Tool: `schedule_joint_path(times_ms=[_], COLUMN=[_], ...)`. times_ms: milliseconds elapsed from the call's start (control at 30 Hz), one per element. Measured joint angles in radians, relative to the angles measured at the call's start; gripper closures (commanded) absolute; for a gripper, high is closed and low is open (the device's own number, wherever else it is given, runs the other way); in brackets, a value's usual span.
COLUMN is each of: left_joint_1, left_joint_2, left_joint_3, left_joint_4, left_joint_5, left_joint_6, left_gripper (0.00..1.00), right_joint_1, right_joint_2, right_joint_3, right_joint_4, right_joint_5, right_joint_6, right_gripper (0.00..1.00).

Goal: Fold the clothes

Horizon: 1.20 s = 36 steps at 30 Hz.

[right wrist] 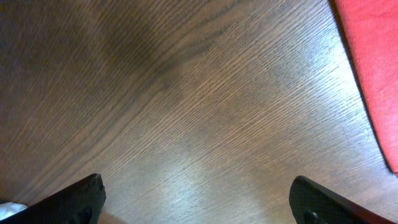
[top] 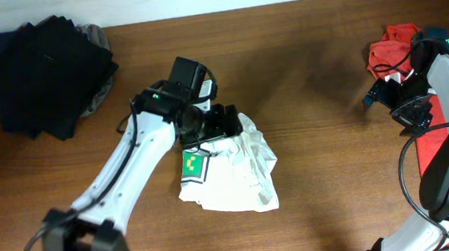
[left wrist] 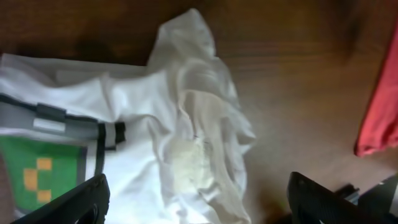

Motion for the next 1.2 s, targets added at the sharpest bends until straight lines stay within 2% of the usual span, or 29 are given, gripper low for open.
schedule_joint_path(times_ms=[233, 533, 567, 800, 867, 1067, 1200], left_joint_1=[-0.001, -0.028, -0.043, -0.113, -0.108, -0.108, -0.134], left_joint_2=[0.185, 0.199, 0.199, 0.199, 0.2, 0.204, 0.208], left_joint_3=[-0.006, -0.006, -0.006, -0.006, -0.006, -0.006, -0.006], left_joint_4=[0.184, 0.23, 0.235, 0.228, 0.225, 0.225, 0.236], left_joint_5=[0.079, 0.108, 0.102, -0.029, -0.063, -0.119, -0.152], left_joint_6=[0.001, 0.001, 0.001, -0.032, -0.041, -0.047, -0.051], left_gripper=[0.09, 0.11, 0.16, 0.19, 0.22, 0.41, 0.64], right_joint_1=[0.0, 0.0, 0.0, 0.0, 0.0, 0.0, 0.0], right_joint_2=[0.0, 0.0, 0.0, 0.0, 0.0, 0.0, 0.0], right_joint_3=[0.0, 0.0, 0.0, 0.0, 0.0, 0.0, 0.0], right_joint_4=[0.0, 0.0, 0.0, 0.0, 0.0, 0.0, 0.0], right_joint_5=[0.0, 0.0, 0.0, 0.0, 0.0, 0.0, 0.0], right_joint_6=[0.0, 0.0, 0.0, 0.0, 0.0, 0.0, 0.0], right_gripper=[0.02, 0.02, 0.02, 0.02, 0.02, 0.02, 0.02])
